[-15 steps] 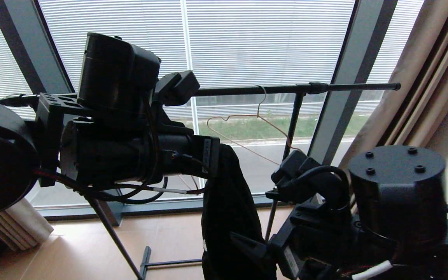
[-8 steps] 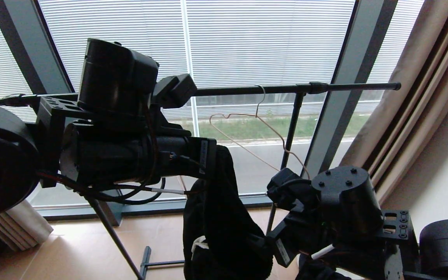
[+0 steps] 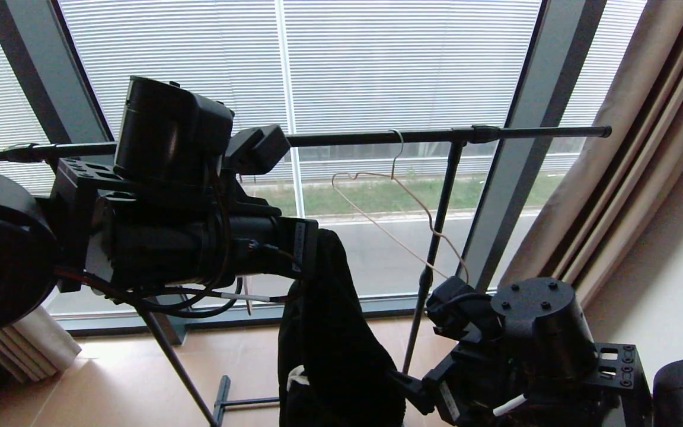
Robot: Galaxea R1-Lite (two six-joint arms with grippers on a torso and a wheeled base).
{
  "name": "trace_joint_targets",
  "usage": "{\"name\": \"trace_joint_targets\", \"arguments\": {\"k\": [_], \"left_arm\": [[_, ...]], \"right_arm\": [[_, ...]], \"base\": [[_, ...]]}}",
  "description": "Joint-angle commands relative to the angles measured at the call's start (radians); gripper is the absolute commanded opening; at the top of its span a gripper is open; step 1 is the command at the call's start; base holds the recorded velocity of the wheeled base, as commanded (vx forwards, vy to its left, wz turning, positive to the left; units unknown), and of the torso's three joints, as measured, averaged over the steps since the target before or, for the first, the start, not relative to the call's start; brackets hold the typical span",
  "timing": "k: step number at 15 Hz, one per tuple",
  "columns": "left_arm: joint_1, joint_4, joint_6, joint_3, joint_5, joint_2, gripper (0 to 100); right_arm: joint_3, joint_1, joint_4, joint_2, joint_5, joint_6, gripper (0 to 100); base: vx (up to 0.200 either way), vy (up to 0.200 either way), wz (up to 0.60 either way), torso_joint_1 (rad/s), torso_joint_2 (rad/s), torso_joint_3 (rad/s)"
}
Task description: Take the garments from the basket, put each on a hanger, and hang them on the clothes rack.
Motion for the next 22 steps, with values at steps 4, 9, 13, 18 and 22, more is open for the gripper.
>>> {"name": "trace_joint_targets", "arguments": {"k": [4,9,13,18,22], "left_arm": [[-0.007,0.0,-0.002,-0.012,0.0,-0.003,0],[-0.007,0.001,-0.001,-0.012,-0.023,-0.006,0],[0.016,0.003,-0.001,0.023,-0.062,-0.035,0],[0.029,0.0,0.055,0.143,-0.082,-0.06,0],[0.029,0.003,0.202,0.324,-0.082,-0.18,100]], "right_arm": [[0.0,0.013,-0.009,0.035,0.014,0.002,100],[-0.002,0.022,-0.121,0.105,0.011,-0.001,0],[0.001,-0.009,-0.12,0.05,0.009,0.032,0],[-0.053,-0.139,-0.113,-0.047,0.006,0.075,0],[-0.12,-0.158,-0.098,-0.07,0.003,0.105,0]], "base": [[0.0,0.0,0.0,0.0,0.0,0.0],[0.0,0.0,0.0,0.0,0.0,0.0],[0.0,0.0,0.0,0.0,0.0,0.0],[0.0,0.0,0.0,0.0,0.0,0.0],[0.0,0.0,0.0,0.0,0.0,0.0]]}}
